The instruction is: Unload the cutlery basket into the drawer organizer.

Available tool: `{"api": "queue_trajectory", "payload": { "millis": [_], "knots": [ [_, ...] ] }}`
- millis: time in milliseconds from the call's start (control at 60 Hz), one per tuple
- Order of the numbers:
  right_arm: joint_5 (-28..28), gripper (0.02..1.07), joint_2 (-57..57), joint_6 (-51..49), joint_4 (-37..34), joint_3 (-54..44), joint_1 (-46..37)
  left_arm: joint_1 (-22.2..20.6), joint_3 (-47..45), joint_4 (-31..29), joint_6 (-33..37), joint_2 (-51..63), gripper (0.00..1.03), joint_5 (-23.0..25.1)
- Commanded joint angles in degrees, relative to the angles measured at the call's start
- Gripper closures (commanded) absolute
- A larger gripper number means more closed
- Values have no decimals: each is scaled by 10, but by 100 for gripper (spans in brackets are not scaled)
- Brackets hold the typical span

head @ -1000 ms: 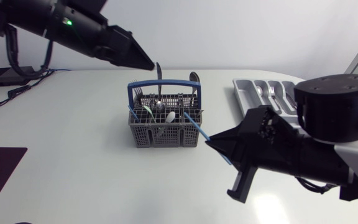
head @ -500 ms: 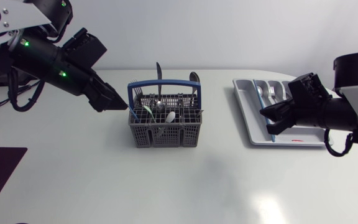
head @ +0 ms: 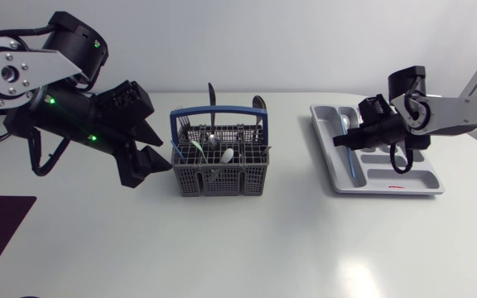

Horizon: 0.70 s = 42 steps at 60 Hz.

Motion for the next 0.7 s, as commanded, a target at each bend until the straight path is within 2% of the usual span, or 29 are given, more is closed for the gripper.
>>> {"api": "queue_trajectory", "payload": {
  "millis": [0, 167, 217, 267, 283, 300, 333, 367, 400, 500, 683],
  "knots": [
    [12, 100, 46, 29, 7, 30, 6, 5, -25, 19, 35, -10, 14, -2],
    [46, 98, 105, 51, 0, 75, 13, 12, -48, 56, 58, -11, 14, -2],
    [46, 93, 111, 51, -1, 79, 15, 15, -56, 73, 59, -11, 14, -2],
    [46, 72, 111, 52, -1, 76, 17, 19, -60, 82, 67, -11, 14, -1],
    [46, 70, 110, 51, -1, 76, 17, 19, -60, 82, 67, -11, 14, -1],
    [46, 53, 105, 51, -1, 72, 19, 22, -62, 90, 67, -11, 14, -1],
    [46, 37, 98, 51, -1, 64, 23, 23, -64, 98, 66, -10, 14, -1],
    [46, 25, 88, 51, -1, 55, 24, 28, -66, 108, 65, -9, 14, -1],
    [46, 18, 76, 50, 2, 45, 26, 35, -67, 119, 62, -5, 14, -1],
    [46, 15, 38, 44, 11, 13, 32, 42, -69, 125, 55, 9, 14, 4],
    [45, 15, -39, 43, 17, -44, 49, 45, -92, 189, 3, 20, 14, 15]
  ]
}}
